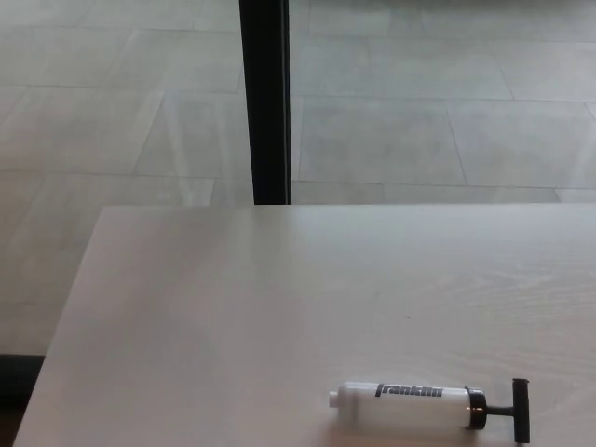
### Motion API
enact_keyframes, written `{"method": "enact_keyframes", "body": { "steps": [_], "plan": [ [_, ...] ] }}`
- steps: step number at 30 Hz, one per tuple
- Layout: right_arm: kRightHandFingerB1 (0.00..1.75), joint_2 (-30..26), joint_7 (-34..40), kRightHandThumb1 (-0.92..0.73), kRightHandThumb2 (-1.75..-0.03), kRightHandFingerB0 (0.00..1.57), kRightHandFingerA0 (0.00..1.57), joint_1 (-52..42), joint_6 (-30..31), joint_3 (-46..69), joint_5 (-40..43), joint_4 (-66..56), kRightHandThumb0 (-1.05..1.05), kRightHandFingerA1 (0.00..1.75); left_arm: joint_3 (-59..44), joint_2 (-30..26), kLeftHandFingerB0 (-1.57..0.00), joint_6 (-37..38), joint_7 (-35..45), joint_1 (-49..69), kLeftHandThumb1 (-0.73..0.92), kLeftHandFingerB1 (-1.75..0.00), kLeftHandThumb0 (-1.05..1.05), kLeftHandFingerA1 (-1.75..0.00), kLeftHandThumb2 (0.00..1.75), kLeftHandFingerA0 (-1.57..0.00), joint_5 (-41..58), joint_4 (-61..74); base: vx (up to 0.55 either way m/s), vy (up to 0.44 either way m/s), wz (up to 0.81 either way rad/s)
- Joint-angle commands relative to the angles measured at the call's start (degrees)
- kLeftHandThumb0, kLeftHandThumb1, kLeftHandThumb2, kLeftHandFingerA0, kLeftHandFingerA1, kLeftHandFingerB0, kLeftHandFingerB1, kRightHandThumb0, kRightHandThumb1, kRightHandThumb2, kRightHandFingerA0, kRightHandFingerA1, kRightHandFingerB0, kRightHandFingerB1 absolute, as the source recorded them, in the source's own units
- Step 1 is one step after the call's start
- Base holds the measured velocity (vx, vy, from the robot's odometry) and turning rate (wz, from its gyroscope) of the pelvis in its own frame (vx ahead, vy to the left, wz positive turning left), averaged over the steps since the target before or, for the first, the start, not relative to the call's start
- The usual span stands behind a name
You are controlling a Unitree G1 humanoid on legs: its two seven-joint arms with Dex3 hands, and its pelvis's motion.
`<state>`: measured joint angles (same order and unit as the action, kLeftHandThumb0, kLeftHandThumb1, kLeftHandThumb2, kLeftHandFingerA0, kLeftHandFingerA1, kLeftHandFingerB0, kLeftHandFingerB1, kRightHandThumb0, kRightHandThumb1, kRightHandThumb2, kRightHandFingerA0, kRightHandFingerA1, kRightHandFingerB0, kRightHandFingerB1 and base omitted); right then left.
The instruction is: The robot uses its left hand to lift the air pump kept on the middle of the desk and use the right hand to pull out the handle
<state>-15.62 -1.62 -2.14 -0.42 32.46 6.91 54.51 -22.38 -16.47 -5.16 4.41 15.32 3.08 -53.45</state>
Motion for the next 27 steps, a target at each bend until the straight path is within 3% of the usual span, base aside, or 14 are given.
{"method": "enact_keyframes", "body": {
  "steps": [1, 6, 8, 10, 11, 14, 15, 16, 17, 18, 23, 24, 25, 27],
  "plan": [
    [0.31, -3.5, 1.1, -0.74, -0.62, 0.14, 0.49, 5.6, -1.5, 25.2, 27.0, 3.0, -0.66, 0.54, -15.4, -5.5, -0.46, -0.5, -0.7, -0.7, 0.78, -0.49, -0.54, -0.65, 0.62, -0.51, 13.9, 0.7, 0.0, 0.0, 0.0],
    [0.31, -3.5, 0.6, -0.74, -0.62, 0.14, 0.49, 5.8, -1.2, 27.2, 25.8, 3.1, -0.66, 0.54, -16.2, -5.2, -0.46, -0.6, -0.4, -1.0, 0.78, -0.49, -0.54, -0.65, 0.62, -0.51, 12.9, 0.6, 0.0, 0.0, 0.0],
    [0.49, -22.0, 2.5, -0.76, -0.63, 0.38, 0.57, 7.3, 10.4, 22.6, 16.5, 5.3, -0.56, 1.15, -18.6, -20.0, -0.31, -9.4, -2.5, -12.8, 0.64, -0.52, -0.55, -0.74, 0.58, -0.47, 12.6, -5.9, 0.0, 0.0, 0.0],
    [0.33, -24.9, 1.9, -0.77, -0.62, 0.13, 0.38, 11.1, 7.4, 25.3, 18.7, 4.9, -0.52, 0.59, -21.1, -21.9, -0.31, -6.5, -3.1, -19.4, 0.64, -0.51, -0.57, -0.65, 0.58, -0.36, 14.5, -5.8, 0.0, 0.0, 0.0],
    [0.4, -25.8, 1.2, -0.59, -0.9, 0.05, 0.36, 12.5, 8.6, 25.8, 19.4, 3.6, -0.59, 0.63, -21.8, -22.3, -0.31, -7.1, -4.9, -22.4, 0.5, -0.64, -0.6, -0.78, 0.88, -0.42, 15.1, -4.1, 0.0, 0.0, 0.0],
    [0.45, -25.8, 0.1, -0.61, -0.88, 0.15, 0.27, 14.3, 6.8, 25.3, 18.8, 0.7, -0.58, 0.58, -22.0, -22.4, -0.43, -5.3, -7.4, -26.2, 0.59, -0.65, -0.68, -1.27, 0.6, -0.67, 13.7, -1.9, 0.0, 0.0, 0.0],
    [0.44, -25.9, -1.6, -0.59, -0.89, 0.12, 0.29, 15.4, 7.1, 24.3, 18.5, -2.8, -0.61, 0.57, -20.3, -23.1, -0.49, -3.1, -7.6, -30.6, 0.65, -0.73, -0.64, -0.81, 0.6, -0.42, 11.9, -2.4, 0.0, 0.0, 0.0],
    [0.44, -25.9, -2.0, -0.59, -0.89, 0.12, 0.29, 15.9, 7.4, 23.9, 18.4, -4.0, -0.61, 0.57, -19.9, -23.4, -0.49, -2.2, -7.6, -32.4, 0.65, -0.73, -0.64, -0.81, 0.6, -0.42, 11.3, -2.9, 0.0, 0.0, 0.0],
    [0.44, -26.2, -1.6, -0.56, -0.88, 0.15, 0.34, 16.9, 7.6, 23.9, 18.2, -4.1, -0.63, 0.58, -19.4, -23.4, -0.25, -3.3, -8.6, -33.5, 0.6, -0.58, -0.71, -1.21, 0.58, -0.63, 10.7, -1.9, 0.0, 0.0, 0.0],
    [0.45, -26.4, -1.3, -0.58, -0.89, 0.17, 0.41, 19.1, 7.2, 22.5, 17.4, -5.3, -0.63, 0.62, -17.6, -22.8, -0.47, -5.4, -10.3, -35.8, 0.61, -0.6, -0.72, -0.73, 0.6, -0.45, 9.0, 2.5, 0.0, 0.0, 0.0],
    [0.33, -25.6, -2.5, -0.75, -0.63, 0.17, 0.38, 24.3, 7.6, 15.6, 13.8, -14.4, -0.6, 0.6, -9.6, -20.1, -0.61, -8.5, -11.8, -43.0, 0.67, -0.65, -0.61, -0.89, 0.6, -0.51, 3.0, 16.3, 0.0, 0.0, 0.0],
    [0.47, -25.2, -2.1, -0.58, -0.95, 0.16, 0.44, 24.7, 7.5, 14.4, 13.0, -16.2, -0.66, 0.67, -8.3, -19.5, -0.63, -8.9, -11.6, -43.8, 0.66, -0.66, -0.63, -0.75, 0.59, -0.5, 2.4, 18.5, 0.0, 0.0, 0.0],
    [0.43, -24.2, -0.4, -0.71, -0.62, 0.3, 0.52, 25.9, 7.5, 12.3, 11.6, -19.2, -0.74, 0.69, -5.9, -18.0, -0.59, -10.9, -11.9, -45.4, 0.65, -0.54, -0.58, -0.6, 0.59, -0.55, 1.4, 23.1, 0.0, 0.0, 0.0],
    [0.43, -23.4, 0.5, -0.71, -0.62, 0.3, 0.52, 26.7, 7.0, 10.0, 9.9, -21.5, -0.74, 0.69, -3.8, -16.6, -0.59, -12.5, -12.6, -46.9, 0.65, -0.54, -0.58, -0.6, 0.59, -0.55, 0.6, 26.9, 0.0, 0.0, 0.0]
  ]
}}
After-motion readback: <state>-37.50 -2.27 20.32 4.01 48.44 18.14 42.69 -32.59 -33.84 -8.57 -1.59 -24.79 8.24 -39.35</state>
